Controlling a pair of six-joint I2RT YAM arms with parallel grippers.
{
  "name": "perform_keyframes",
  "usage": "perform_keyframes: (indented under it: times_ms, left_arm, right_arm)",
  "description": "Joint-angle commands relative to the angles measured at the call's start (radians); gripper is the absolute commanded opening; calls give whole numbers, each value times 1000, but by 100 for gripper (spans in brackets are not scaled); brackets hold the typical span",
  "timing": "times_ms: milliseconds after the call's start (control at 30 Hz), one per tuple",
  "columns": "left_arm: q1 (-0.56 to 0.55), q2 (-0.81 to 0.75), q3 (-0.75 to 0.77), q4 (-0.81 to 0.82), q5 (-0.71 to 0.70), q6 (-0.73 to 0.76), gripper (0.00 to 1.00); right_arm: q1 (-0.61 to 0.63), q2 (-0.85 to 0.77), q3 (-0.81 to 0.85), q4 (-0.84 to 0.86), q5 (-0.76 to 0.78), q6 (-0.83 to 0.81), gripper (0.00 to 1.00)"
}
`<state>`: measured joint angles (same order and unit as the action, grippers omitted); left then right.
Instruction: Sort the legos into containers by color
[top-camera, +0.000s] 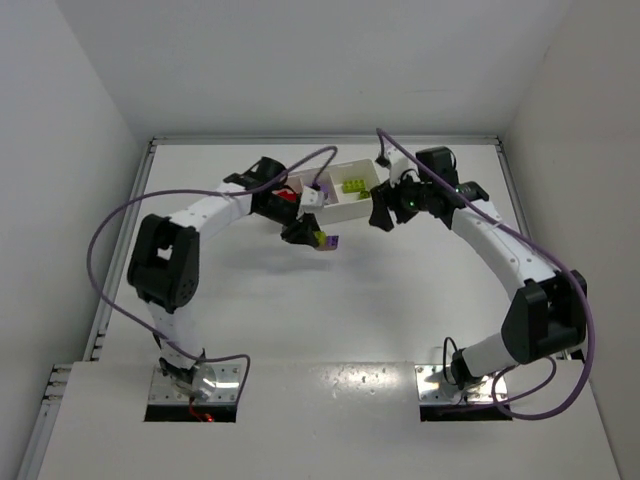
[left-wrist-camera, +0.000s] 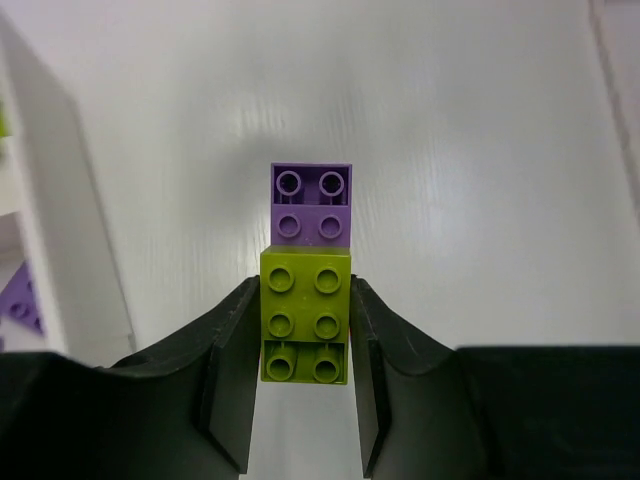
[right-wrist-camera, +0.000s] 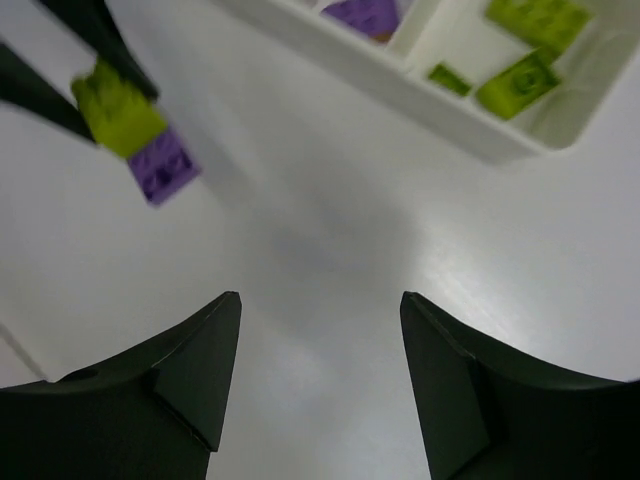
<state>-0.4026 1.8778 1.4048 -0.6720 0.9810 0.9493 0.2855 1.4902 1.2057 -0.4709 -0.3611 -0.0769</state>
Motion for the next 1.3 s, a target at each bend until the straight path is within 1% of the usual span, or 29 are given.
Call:
perform_keyframes:
  times_ms: [0, 33, 67, 100, 133, 167, 300, 367, 400, 433, 467, 500, 567, 667, 767, 833, 900, 1000, 1267]
  left_arm:
    - [15, -152, -46, 212, 131, -465, 0]
    - [24, -167, -71, 222, 142, -498, 0]
    - [24, -202, -88, 274, 142, -539, 0]
    - [24, -221, -108, 307, 142, -625, 0]
    - [36, -236, -143, 333, 174, -653, 0]
    - [36, -262, -156, 375, 174, -708, 0]
    - [36, -284, -156, 376, 165, -747, 0]
    - [36, -284, -147, 376, 134, -768, 0]
    - [25, -284, -147, 376, 134, -780, 0]
    - [16, -284, -138, 376, 116, -790, 0]
    - [16, -284, -138, 376, 104, -802, 0]
    - [16, -284, -138, 376, 104, -802, 0]
    - [5, -284, -138, 376, 104, -802, 0]
    - [-4, -298, -147, 394, 117, -791, 0]
    - [-24, -319, -156, 394, 108, -770, 0]
    - [-34, -330, -156, 394, 99, -770, 0]
    - [-45, -330, -156, 385, 88, -736, 0]
    - [-54, -330, -147, 333, 76, -678, 0]
    - [-74, -330, -138, 293, 76, -595, 0]
  right_arm:
    - [-2, -59, -32, -75, -261, -162, 64]
    - [-2, -59, -32, -84, -318, -172, 63]
    - [-12, -59, -32, -95, -343, -172, 62]
    - [-12, -59, -22, -95, -401, -172, 62]
    - [-12, -68, -21, -95, -426, -172, 62]
    - [-12, -68, -11, -95, -468, -172, 62]
    - [3, -68, 26, -133, -493, -224, 62]
    - [14, -68, 57, -147, -493, -259, 62]
    - [27, -68, 92, -202, -493, -292, 62]
    - [47, -55, 112, -239, -493, -382, 64]
    - [61, -54, 129, -276, -475, -426, 64]
    - [72, -41, 159, -338, -451, -467, 65]
    - [104, -31, 170, -374, -429, -533, 67]
    - [115, -31, 180, -383, -418, -544, 74]
    - [147, -31, 161, -383, -388, -575, 78]
    - [175, -31, 152, -383, -365, -629, 79]
    - [191, -22, 152, -383, -317, -675, 79]
    - [202, -9, 161, -383, -283, -675, 79]
    - [202, 38, 183, -362, -306, -658, 79]
